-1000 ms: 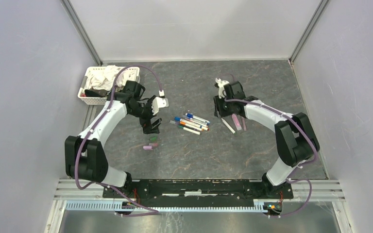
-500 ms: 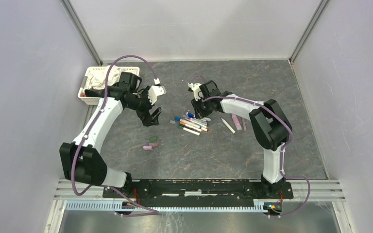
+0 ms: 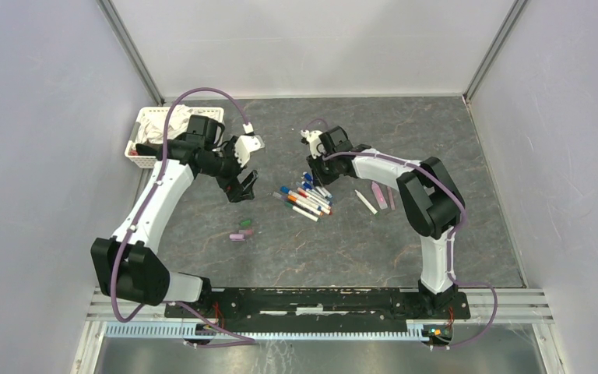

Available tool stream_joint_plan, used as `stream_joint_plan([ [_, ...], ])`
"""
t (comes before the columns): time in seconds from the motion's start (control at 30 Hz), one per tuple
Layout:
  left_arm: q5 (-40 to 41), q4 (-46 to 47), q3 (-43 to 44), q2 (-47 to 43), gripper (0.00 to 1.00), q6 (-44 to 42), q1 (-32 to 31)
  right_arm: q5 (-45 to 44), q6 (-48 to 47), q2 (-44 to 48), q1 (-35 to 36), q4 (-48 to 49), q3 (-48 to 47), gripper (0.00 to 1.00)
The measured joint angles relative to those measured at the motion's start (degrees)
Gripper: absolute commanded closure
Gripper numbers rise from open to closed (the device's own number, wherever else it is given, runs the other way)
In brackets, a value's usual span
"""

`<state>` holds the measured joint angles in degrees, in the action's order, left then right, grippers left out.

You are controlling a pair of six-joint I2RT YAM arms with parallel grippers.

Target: Open the pen caps

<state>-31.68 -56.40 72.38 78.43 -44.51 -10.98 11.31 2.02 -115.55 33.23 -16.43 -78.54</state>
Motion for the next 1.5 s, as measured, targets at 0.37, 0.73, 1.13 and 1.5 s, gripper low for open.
stream_joint_plan([
  [0.37, -1.7, -0.1, 0.0, 1.2, 0.00, 0.3, 0.0, -2.1, -0.5, -0.1, -0.1, 0.0, -0.1, 0.70],
  [0.73, -1.9, -0.1, 0.0, 1.5, 0.00, 0.3, 0.0, -3.8, -1.0, 2.2, -0.2, 1.1, 2.5, 1.00],
  [1.13, -3.3, -0.1, 0.0, 1.6, 0.00, 0.3, 0.0, -2.9, -1.1, 7.8, -0.6, 0.4, 2.9, 0.64],
  [1.5, -3.5, -0.1, -0.1, 1.6, 0.00, 0.3, 0.0, -11.4, -2.0, 5.7, -8.4, 1.9, 1.9, 0.23],
])
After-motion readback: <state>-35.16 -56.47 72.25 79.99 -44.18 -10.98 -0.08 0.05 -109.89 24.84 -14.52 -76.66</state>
